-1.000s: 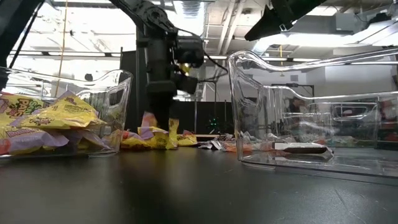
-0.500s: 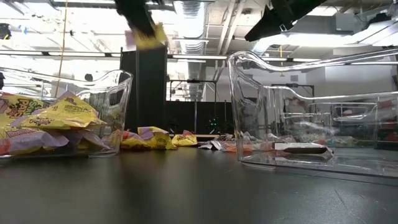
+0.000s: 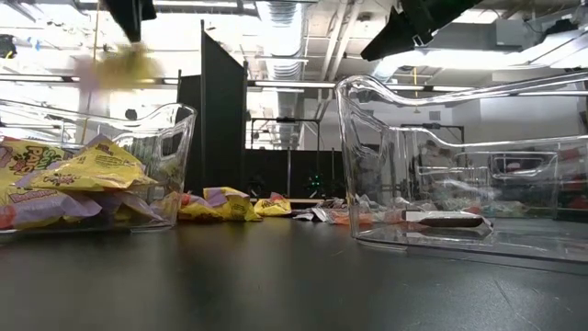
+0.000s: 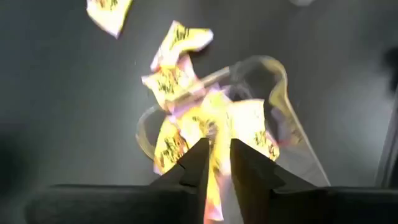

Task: Sort candy
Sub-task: Put the yellow candy in the bottom left transparent container, then put the orange candy in the top right transparent container

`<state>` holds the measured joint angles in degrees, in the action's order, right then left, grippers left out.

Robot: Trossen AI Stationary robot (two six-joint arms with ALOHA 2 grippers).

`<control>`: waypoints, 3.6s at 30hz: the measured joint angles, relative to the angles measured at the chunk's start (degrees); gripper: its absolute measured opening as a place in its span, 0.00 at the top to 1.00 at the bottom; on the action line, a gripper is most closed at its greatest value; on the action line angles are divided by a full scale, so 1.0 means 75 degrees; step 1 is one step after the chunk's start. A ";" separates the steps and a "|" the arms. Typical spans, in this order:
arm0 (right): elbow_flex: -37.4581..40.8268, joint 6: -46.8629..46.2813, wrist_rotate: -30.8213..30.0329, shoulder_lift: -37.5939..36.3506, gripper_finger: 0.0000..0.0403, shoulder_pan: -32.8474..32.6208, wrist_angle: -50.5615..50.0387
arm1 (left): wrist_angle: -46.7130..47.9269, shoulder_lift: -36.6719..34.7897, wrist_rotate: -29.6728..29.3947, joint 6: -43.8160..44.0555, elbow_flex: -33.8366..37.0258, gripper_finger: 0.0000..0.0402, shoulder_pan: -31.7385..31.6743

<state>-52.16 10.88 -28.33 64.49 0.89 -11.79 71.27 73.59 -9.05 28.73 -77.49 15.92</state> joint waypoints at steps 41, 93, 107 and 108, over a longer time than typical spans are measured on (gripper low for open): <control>-0.1674 0.0541 0.3846 0.3439 0.29 0.2823 -0.2229 | -0.3523 0.0829 -0.0302 -0.4335 -0.0002 0.50 -0.3851; -0.5007 0.0047 0.3313 0.6275 1.00 0.3234 -0.4417 | -0.8613 -0.4000 0.1141 -0.4829 0.5601 0.51 -0.4975; -0.4511 -0.3201 0.1415 0.3106 1.00 0.4347 -0.6945 | -0.8619 -0.3994 0.1141 -0.4855 0.5816 0.51 -0.4973; -0.4362 -0.3446 0.1400 0.2955 1.00 0.4462 -0.7160 | -0.8614 -0.3997 0.1141 -0.4855 0.5829 0.51 -0.4973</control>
<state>-84.88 -14.97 -17.84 86.65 34.35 -65.49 6.66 43.62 -0.49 -7.68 -33.78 -21.38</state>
